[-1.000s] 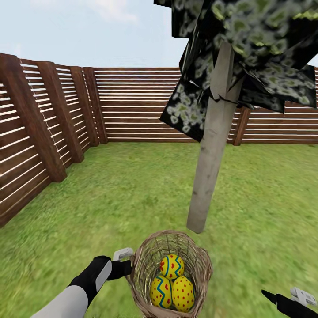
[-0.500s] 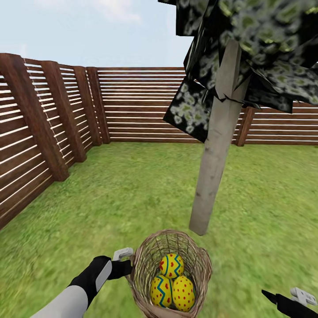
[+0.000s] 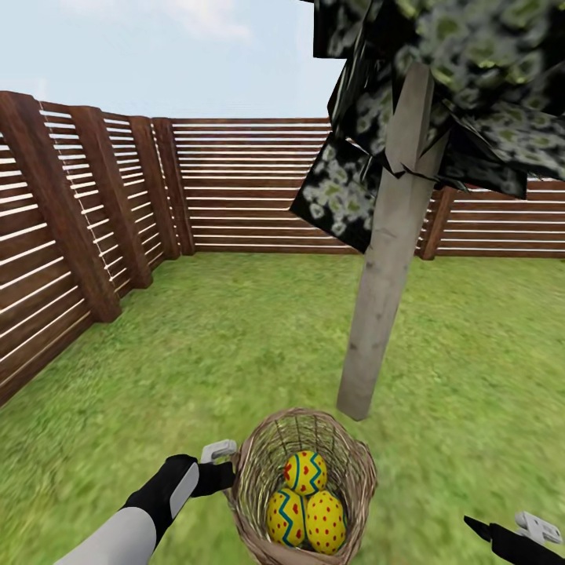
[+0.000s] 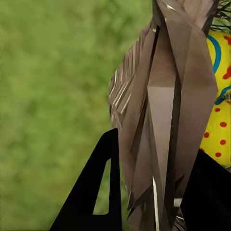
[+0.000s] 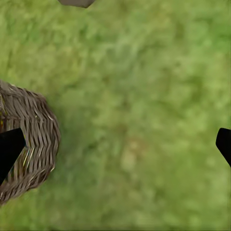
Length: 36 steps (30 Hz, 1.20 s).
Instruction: Take the three Easter eggs out of the wicker basket on the lawn in the garden, then place them on the lawn next to a single tree (choose any tree) so that all three eggs are next to the same tree and none are left in the basket.
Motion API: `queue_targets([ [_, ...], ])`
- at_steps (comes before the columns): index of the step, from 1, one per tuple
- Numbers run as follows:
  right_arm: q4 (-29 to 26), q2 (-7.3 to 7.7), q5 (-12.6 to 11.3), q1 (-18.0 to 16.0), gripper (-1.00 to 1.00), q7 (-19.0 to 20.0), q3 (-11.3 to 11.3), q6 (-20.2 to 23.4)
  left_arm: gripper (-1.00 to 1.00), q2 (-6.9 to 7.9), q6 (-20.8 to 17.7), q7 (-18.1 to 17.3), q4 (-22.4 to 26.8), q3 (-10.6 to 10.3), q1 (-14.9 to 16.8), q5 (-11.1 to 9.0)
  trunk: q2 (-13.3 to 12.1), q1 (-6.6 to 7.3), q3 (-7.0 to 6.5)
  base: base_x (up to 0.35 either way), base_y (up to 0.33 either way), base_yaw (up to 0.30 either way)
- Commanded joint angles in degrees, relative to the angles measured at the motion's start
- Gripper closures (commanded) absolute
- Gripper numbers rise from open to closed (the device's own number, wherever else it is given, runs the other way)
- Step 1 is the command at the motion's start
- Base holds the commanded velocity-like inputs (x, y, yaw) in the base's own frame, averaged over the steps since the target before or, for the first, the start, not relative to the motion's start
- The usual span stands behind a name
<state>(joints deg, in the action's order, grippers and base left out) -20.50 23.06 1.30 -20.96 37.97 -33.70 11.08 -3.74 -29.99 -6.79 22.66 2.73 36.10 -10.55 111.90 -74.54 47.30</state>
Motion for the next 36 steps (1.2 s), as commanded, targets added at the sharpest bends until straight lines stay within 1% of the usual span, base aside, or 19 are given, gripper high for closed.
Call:
queue_targets([
  [1,0.0,-0.04,0.2,0.0,-1.00,0.3,-0.4,0.5,1.00,-0.04,-0.4,-0.1,0.1,0.3,0.0,-0.8,0.4,-0.22,0.23,0.000,0.000,0.000],
  [7,0.7,-0.29,0.8,0.0,-1.00,0.2,-0.2,0.5,1.00,-0.04,-0.4,0.0,0.1,0.4,0.0,-0.8,2.8,-1.53,1.31,0.000,0.000,0.000],
  [11,1.7,-0.38,0.8,0.0,-1.00,0.1,-0.2,0.6,1.00,-0.04,-0.4,0.0,0.1,0.4,0.0,-0.8,4.5,-2.41,2.03,0.000,0.000,0.000],
  [33,1.7,-0.31,0.7,0.0,-1.00,0.3,-0.2,0.8,1.00,-0.04,-0.4,-0.1,0.1,0.4,0.0,-0.8,13.3,-7.24,5.98,0.000,0.000,0.000],
  [34,2.0,-0.30,1.0,0.0,-1.00,0.3,0.1,0.8,1.00,0.22,-2.2,0.0,1.4,0.3,-0.1,-0.3,13.2,-7.22,5.95,0.000,0.000,0.000],
  [36,2.0,-0.30,1.1,-0.1,-1.00,0.3,0.3,0.8,1.00,0.23,-1.9,0.0,1.4,0.3,-0.1,-0.6,13.2,-7.22,5.95,0.000,0.000,0.000],
])
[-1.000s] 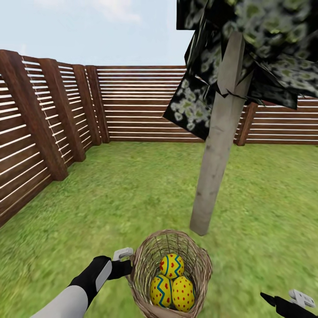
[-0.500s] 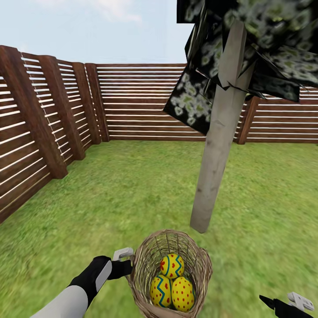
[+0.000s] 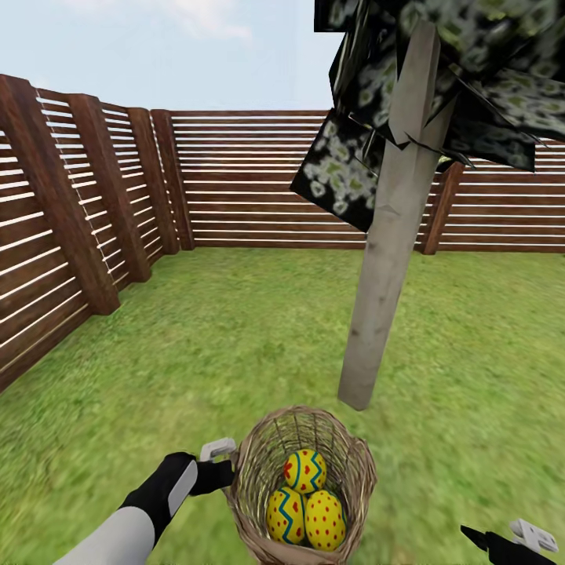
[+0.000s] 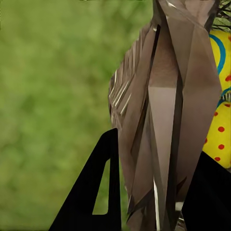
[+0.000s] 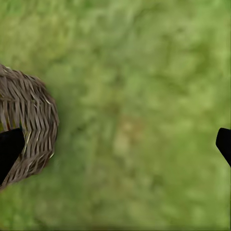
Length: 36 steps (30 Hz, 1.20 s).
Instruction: Take the three Easter eggs out of the wicker basket on the lawn in the garden, then place them on the lawn next to a single tree (choose any tree) so that all three eggs are next to the same tree and none are left in the basket.
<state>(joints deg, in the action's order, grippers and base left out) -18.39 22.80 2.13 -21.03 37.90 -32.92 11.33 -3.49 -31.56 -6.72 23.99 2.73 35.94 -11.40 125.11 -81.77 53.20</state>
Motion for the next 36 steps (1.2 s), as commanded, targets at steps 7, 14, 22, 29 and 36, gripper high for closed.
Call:
queue_targets([
  [7,-0.1,-0.08,0.7,-0.1,-1.00,0.3,-0.4,0.4,1.00,0.06,-0.3,-0.1,-0.1,0.3,-0.3,-0.2,0.0,0.01,0.05,0.000,0.000,0.000],
  [14,-0.1,-0.05,0.7,-0.1,-1.00,0.3,-0.4,0.5,-1.00,0.23,-0.3,-0.1,-0.1,0.3,-0.3,0.5,0.0,0.01,0.05,0.000,0.000,0.000],
  [22,-0.1,-0.03,0.7,-0.1,-1.00,0.3,-0.4,0.5,-1.00,0.23,-0.3,-0.1,-0.1,0.3,-0.3,0.5,0.0,0.01,0.05,0.000,0.000,0.000],
  [29,-0.1,-0.04,0.7,-0.1,-1.00,0.3,-0.4,0.5,-1.00,0.23,-0.3,-0.1,0.0,0.3,-0.3,0.5,-1.2,0.67,-0.48,0.000,0.000,0.000],
  [36,-0.1,-0.03,0.7,-0.1,-1.00,0.3,-0.4,0.5,-1.00,0.23,-0.4,-0.1,0.0,0.3,-0.3,0.6,-4.0,2.20,-1.74,0.000,0.000,0.000],
])
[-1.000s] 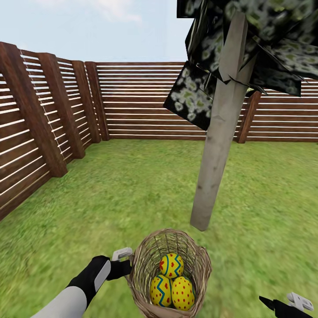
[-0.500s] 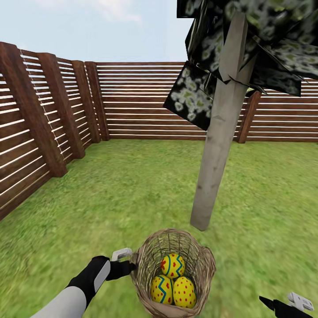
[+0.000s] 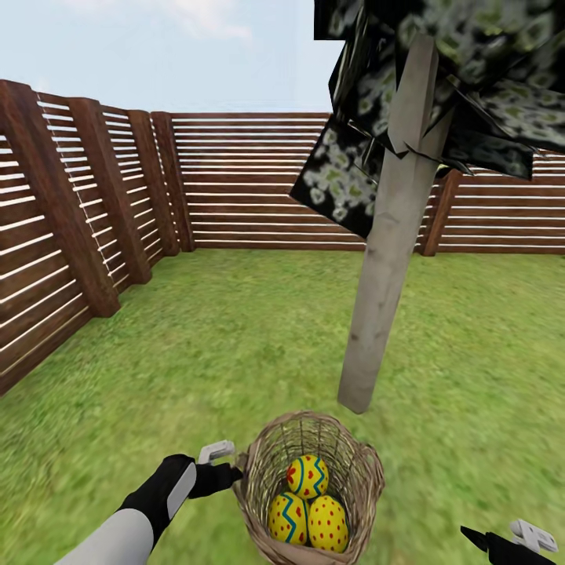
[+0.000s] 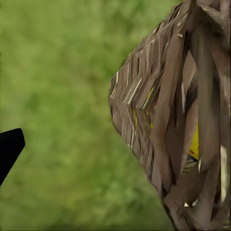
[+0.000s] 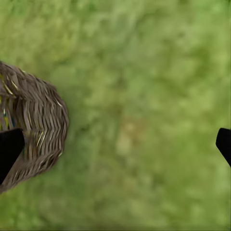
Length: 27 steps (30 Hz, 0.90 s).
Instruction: Take the three Easter eggs out of the wicker basket on the lawn in the garden, then place them on the lawn next to a single tree (choose any tree) so that all three eggs are next to the same tree and none are left in the basket.
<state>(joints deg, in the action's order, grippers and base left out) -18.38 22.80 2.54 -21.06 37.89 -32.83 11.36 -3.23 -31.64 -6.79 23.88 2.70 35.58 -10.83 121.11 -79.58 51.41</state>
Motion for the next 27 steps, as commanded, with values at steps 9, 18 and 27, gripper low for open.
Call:
queue_targets([
  [9,-0.2,-0.03,0.3,0.0,-1.00,0.3,-0.5,0.5,-1.00,-0.30,-0.7,-0.6,1.1,0.2,0.0,0.1,-3.6,1.99,-1.57,0.000,0.000,0.000],
  [18,-0.2,-0.04,0.3,0.0,-1.00,0.3,-0.5,0.4,-1.00,-0.97,-4.8,-3.6,11.1,0.1,0.0,-0.1,-7.2,3.97,-3.18,0.000,0.000,0.000],
  [27,-0.5,1.89,-0.5,2.9,-1.00,0.4,-2.3,-1.8,-1.00,1.79,-4.5,-5.6,14.0,2.7,3.0,-3.0,-7.2,3.96,-3.18,0.000,0.000,0.000],
])
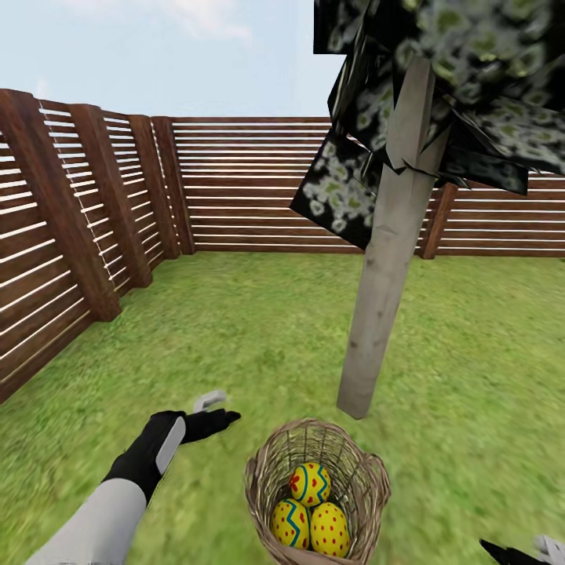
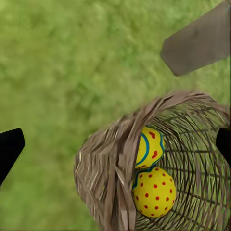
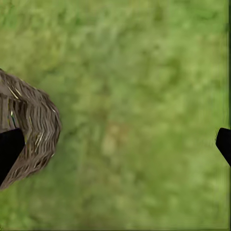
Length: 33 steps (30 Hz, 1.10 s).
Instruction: Take the three Easter eggs out of the wicker basket on the lawn in the garden, then place them on the lawn next to a single tree (choose any tree) so that all three eggs are next to the same tree and none are left in the basket.
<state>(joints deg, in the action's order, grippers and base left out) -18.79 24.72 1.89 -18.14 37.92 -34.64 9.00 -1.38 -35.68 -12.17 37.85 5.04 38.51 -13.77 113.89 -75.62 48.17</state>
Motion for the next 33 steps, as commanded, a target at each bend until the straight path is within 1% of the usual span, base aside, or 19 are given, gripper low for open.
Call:
queue_targets([
  [1,-0.4,0.30,-0.1,-0.1,-1.00,0.4,-0.8,0.8,-1.00,0.26,-0.5,-0.5,0.4,0.7,0.1,-0.4,0.0,0.01,0.05,0.000,0.000,0.000],
  [3,-1.0,0.79,-0.8,-0.1,-1.00,0.4,-1.5,1.5,-1.00,0.91,-0.5,-1.2,1.0,1.3,0.1,-1.0,0.0,0.01,0.05,0.000,0.000,0.000],
  [7,-2.3,0.79,-2.1,-0.1,-1.00,0.3,-2.8,2.8,-1.00,2.21,-0.5,-2.4,2.3,2.6,0.1,-2.3,0.0,0.01,0.05,0.000,0.000,0.000],
  [9,-3.0,0.78,-2.8,-0.1,-1.00,0.3,-3.5,3.4,-1.00,2.86,-0.5,-3.1,3.0,2.8,0.1,-2.9,0.0,0.01,0.05,0.000,0.000,0.000],
  [10,-39.9,0.78,-3.4,-0.1,-1.00,0.3,-5.5,32.4,-1.00,5.48,-0.5,-3.8,13.4,2.8,0.1,-15.5,0.0,0.01,0.05,0.000,0.000,0.000],
  [28,-39.7,0.50,-3.4,-0.1,-1.00,0.1,-4.9,32.0,-1.00,5.50,-0.5,-3.8,13.3,2.8,0.1,-15.6,0.0,0.01,0.05,0.000,0.000,0.000],
  [30,-39.7,0.50,-3.4,-0.1,-1.00,0.0,-3.5,32.0,-1.00,5.50,-0.5,-3.8,13.3,2.8,0.1,-15.5,0.0,0.01,0.05,0.000,0.000,0.000],
  [33,-39.8,0.48,-3.3,-0.1,-1.00,0.1,-0.4,31.9,-1.00,5.51,-0.5,-3.8,13.3,2.8,0.1,-15.5,0.0,0.01,0.05,0.000,0.000,0.000],
])
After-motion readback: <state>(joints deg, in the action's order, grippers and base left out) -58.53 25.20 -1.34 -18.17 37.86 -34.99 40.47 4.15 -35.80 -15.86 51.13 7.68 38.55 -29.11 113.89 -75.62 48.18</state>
